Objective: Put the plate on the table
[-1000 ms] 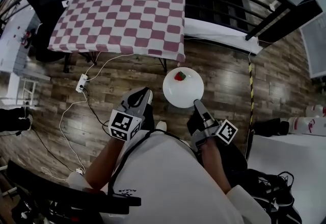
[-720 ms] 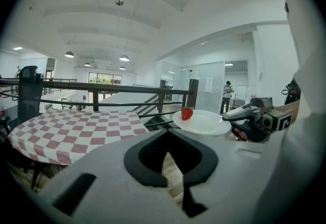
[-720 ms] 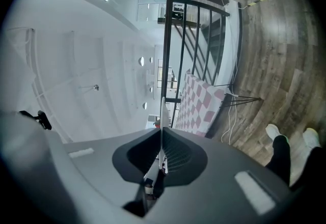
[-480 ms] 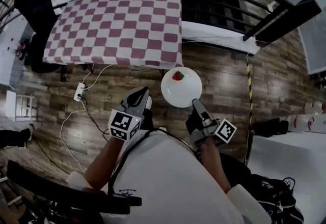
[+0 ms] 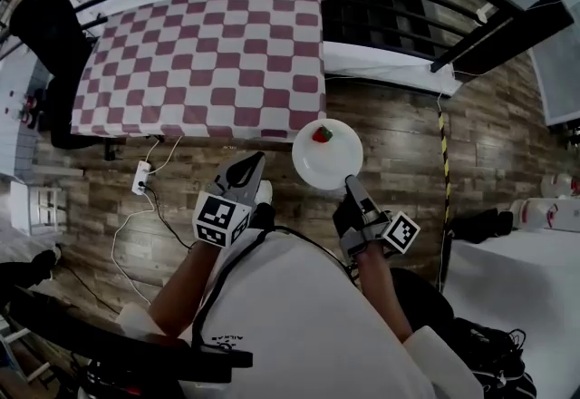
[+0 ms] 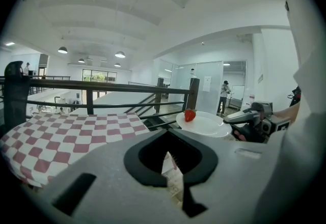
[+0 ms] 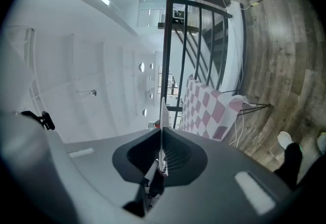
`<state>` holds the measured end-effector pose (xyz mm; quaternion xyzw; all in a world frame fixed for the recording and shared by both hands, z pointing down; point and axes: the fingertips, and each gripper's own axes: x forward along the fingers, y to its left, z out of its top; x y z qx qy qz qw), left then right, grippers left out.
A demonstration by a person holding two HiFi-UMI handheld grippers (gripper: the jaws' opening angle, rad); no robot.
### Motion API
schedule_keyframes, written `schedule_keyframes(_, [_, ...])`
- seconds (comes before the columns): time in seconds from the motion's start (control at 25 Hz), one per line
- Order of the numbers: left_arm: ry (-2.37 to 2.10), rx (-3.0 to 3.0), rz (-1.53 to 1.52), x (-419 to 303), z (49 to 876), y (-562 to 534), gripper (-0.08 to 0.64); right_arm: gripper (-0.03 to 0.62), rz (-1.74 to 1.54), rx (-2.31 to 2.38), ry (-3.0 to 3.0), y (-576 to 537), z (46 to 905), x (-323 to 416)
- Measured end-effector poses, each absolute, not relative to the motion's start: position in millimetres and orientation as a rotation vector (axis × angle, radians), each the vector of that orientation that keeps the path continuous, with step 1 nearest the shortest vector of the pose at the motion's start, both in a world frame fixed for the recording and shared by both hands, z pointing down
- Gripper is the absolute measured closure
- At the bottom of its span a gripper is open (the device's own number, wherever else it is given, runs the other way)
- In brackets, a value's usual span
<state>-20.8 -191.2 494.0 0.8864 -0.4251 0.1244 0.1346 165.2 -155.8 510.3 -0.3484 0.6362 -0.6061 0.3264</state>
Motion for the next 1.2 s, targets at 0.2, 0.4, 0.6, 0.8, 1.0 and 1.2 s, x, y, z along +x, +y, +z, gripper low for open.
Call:
schedule_keyframes(0.2, [-1.194, 2.582, 0.366, -35, 496, -227, 0.555, 0.574, -1.536, -0.939, 1.668, -190, 513, 157])
schedule_keyframes(0.4, [-1.163, 2.597, 0.368, -53, 499, -260, 0.555, 0.574, -1.489, -0.948, 1.66, -216, 518, 147])
schedule_keyframes(0.6, [-1.128, 2.612, 0.373, -67, 507, -288, 0.555, 0.574, -1.47, -0.977, 1.637, -236, 527, 139])
schedule_keyframes(0.8, [-1.091, 2.623, 0.382, -72, 514, -307, 0.555, 0.574, -1.467, -0.996, 1.616, -247, 540, 136])
schedule_keyframes(1.0, [-1.062, 2.64, 0.387, -69, 516, -323, 0.555, 0.574, -1.468, -0.991, 1.629, -261, 550, 135])
schedule_keyframes(1.2, [-1.081, 2.624, 0.395, -63, 519, -330, 0.555, 0.574, -1.491, -0.935, 1.655, -276, 553, 137])
